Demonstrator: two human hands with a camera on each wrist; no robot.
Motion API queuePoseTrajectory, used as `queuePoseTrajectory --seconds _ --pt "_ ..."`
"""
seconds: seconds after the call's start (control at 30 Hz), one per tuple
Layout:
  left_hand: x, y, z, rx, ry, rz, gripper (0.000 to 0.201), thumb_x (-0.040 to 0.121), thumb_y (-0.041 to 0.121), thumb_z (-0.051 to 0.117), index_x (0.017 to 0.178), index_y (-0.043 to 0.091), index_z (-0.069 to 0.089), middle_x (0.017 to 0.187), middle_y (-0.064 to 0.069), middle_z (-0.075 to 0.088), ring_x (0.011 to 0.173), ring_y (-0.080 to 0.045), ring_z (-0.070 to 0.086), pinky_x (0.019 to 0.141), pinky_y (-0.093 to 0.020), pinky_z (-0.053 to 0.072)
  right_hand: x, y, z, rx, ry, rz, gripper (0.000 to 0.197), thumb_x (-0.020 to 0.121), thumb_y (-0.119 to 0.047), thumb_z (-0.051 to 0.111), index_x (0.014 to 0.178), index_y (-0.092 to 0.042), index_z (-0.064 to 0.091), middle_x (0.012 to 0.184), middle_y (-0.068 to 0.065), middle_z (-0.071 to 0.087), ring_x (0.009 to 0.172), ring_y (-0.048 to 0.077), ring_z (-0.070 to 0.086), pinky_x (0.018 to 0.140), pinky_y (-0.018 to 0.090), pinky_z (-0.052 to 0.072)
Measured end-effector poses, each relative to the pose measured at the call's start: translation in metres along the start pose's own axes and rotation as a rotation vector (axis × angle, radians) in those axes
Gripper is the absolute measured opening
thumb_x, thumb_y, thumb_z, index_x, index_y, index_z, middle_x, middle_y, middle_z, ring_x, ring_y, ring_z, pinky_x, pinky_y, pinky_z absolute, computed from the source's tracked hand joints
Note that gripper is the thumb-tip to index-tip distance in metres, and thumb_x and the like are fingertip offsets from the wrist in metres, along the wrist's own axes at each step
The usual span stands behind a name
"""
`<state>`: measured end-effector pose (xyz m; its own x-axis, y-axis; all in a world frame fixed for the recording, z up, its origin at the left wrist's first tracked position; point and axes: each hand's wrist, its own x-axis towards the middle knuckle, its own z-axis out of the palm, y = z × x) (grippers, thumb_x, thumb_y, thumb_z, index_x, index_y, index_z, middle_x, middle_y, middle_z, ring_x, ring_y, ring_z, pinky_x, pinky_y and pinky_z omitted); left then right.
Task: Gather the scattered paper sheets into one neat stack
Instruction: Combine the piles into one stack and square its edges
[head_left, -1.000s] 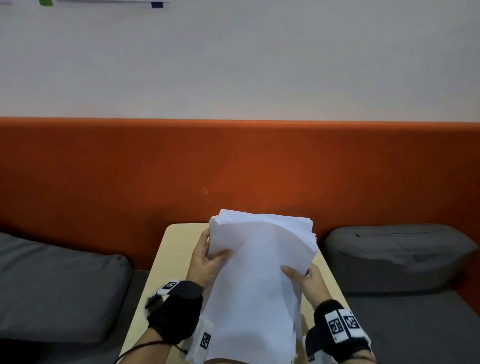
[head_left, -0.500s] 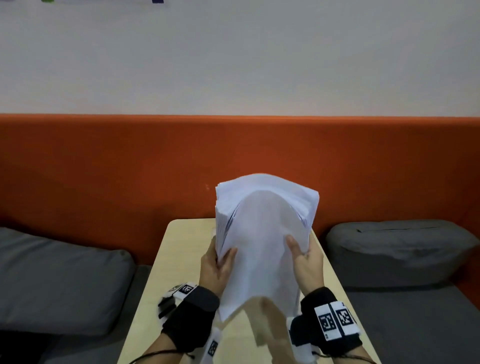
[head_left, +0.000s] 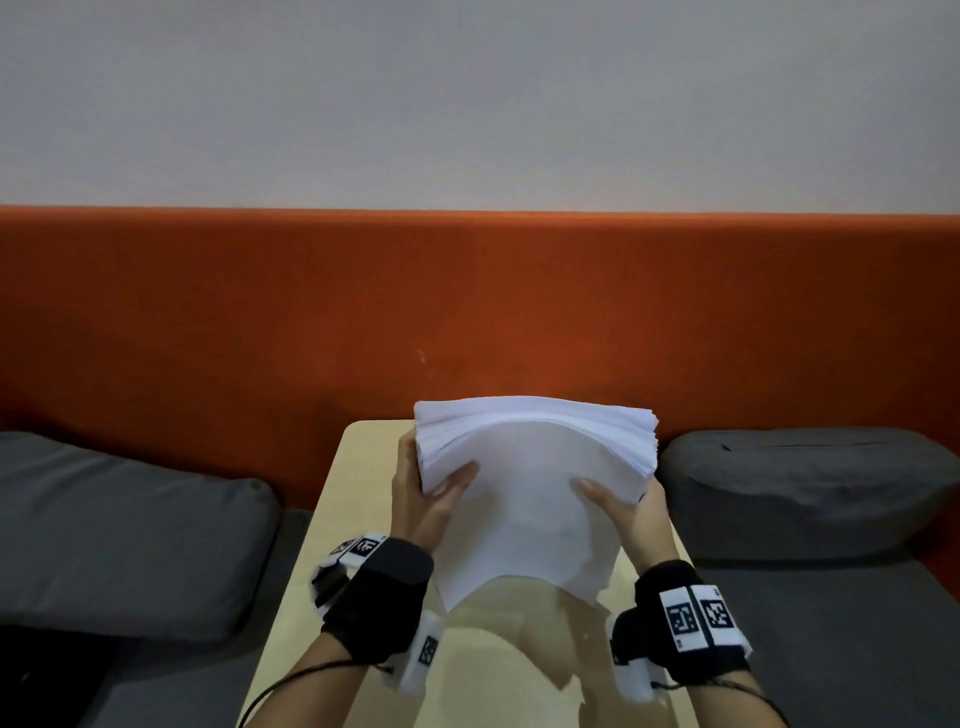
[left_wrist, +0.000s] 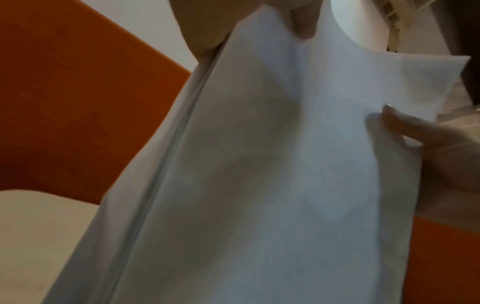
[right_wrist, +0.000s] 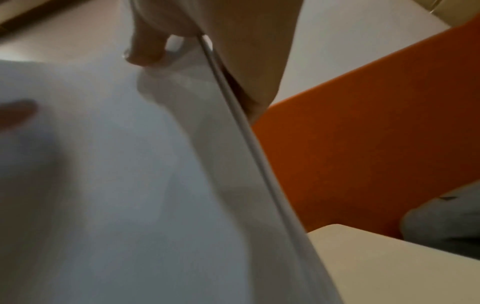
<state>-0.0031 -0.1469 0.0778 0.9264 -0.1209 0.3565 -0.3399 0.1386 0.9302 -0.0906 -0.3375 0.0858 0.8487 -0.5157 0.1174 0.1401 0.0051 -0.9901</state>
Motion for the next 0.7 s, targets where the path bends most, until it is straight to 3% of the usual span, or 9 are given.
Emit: queuePoseTrajectory --seconds 0.07,0.1,0.17,0.2,0.27,0.37,0.5,0.57,0.7 --pt "0.003 0.001 0.004 0.031 0.006 -0.009 0.046 0.063 0.034 0.076 0.096 0.032 0.045 0.092 0.016 0.061 0.083 0.001 0.061 0.071 -0.016 0.052 -0.001 -0.006 0.004 0.032 -0.018 -0.004 0.032 0.068 -0.009 0.081 0.090 -0.024 0.063 0.076 -0.009 0.073 0.074 0.007 0.067 0.058 0.014 0.053" --pt "0.003 0.002 0.006 0.057 -0.005 -0.022 0.044 0.062 0.039 0.074 0.095 0.033 0.045 0.089 0.018 0.061 0.080 0.004 0.061 0.072 -0.020 0.052 -0.001 -0.010 0.007 0.050 -0.029 -0.012 0.033 0.068 -0.006 0.080 0.088 -0.024 0.062 0.073 -0.011 0.072 0.068 0.002 0.067 0.055 0.012 0.051" --pt "0.006 0.002 0.007 0.037 0.000 -0.037 0.036 0.071 0.027 0.075 0.092 0.031 0.047 0.087 0.017 0.062 0.076 0.006 0.061 0.075 -0.026 0.051 0.002 -0.019 0.011 0.037 -0.014 -0.057 0.039 0.064 -0.009 0.083 0.090 -0.026 0.060 0.078 -0.008 0.071 0.069 -0.005 0.066 0.056 0.012 0.051" --pt "0.008 0.002 0.006 0.019 0.006 -0.037 0.034 0.075 0.017 0.075 0.091 0.031 0.048 0.086 0.015 0.062 0.074 0.007 0.061 0.074 -0.025 0.051 0.004 -0.025 0.010 -0.013 0.019 -0.105 0.042 0.064 -0.008 0.084 0.092 -0.028 0.059 0.084 -0.009 0.068 0.073 -0.008 0.065 0.060 0.012 0.051" --pt "0.009 0.001 0.004 0.003 0.015 -0.023 0.033 0.073 0.016 0.073 0.089 0.031 0.049 0.084 0.013 0.062 0.071 0.008 0.060 0.072 -0.018 0.049 0.011 -0.046 0.006 -0.223 0.095 -0.250 0.046 0.064 -0.012 0.084 0.096 -0.030 0.058 0.092 -0.014 0.064 0.080 -0.011 0.060 0.073 0.008 0.046" --pt "0.008 0.002 0.004 -0.017 0.016 -0.020 0.030 0.068 0.020 0.069 0.089 0.030 0.049 0.083 0.013 0.061 0.072 0.006 0.059 0.074 -0.019 0.049 0.014 -0.091 0.012 -0.803 0.055 -0.462 0.053 0.068 -0.032 0.081 0.114 -0.028 0.056 0.095 -0.014 0.063 0.088 0.003 0.058 0.077 0.018 0.042" --pt "0.007 -0.001 0.004 -0.035 0.000 -0.039 0.033 0.068 0.021 0.072 0.091 0.029 0.050 0.082 0.018 0.065 0.076 -0.001 0.060 0.080 -0.040 0.052 0.022 -0.114 0.055 -1.507 -0.283 -0.463 0.066 0.072 -0.054 0.068 0.128 -0.029 0.043 0.120 -0.006 0.059 0.112 0.020 0.055 0.094 0.038 0.036" --pt "0.005 0.000 0.001 -0.055 -0.023 -0.044 0.039 0.065 0.030 0.075 0.095 0.030 0.050 0.087 0.014 0.065 0.081 -0.007 0.061 0.081 -0.047 0.052 0.025 -0.106 0.082 -1.595 -0.371 -0.466 0.067 0.072 -0.056 0.068 0.124 -0.021 0.043 0.121 -0.001 0.056 0.113 0.024 0.052 0.096 0.042 0.033" --pt "0.000 0.004 -0.005 -0.042 -0.050 -0.062 0.050 0.058 0.038 0.074 0.098 0.029 0.046 0.094 0.003 0.061 0.086 -0.018 0.060 0.082 -0.055 0.050 0.024 -0.102 0.095 -1.596 -0.442 -0.481 0.057 0.074 -0.052 0.068 0.112 -0.013 0.049 0.115 0.003 0.057 0.108 0.026 0.054 0.087 0.038 0.037"
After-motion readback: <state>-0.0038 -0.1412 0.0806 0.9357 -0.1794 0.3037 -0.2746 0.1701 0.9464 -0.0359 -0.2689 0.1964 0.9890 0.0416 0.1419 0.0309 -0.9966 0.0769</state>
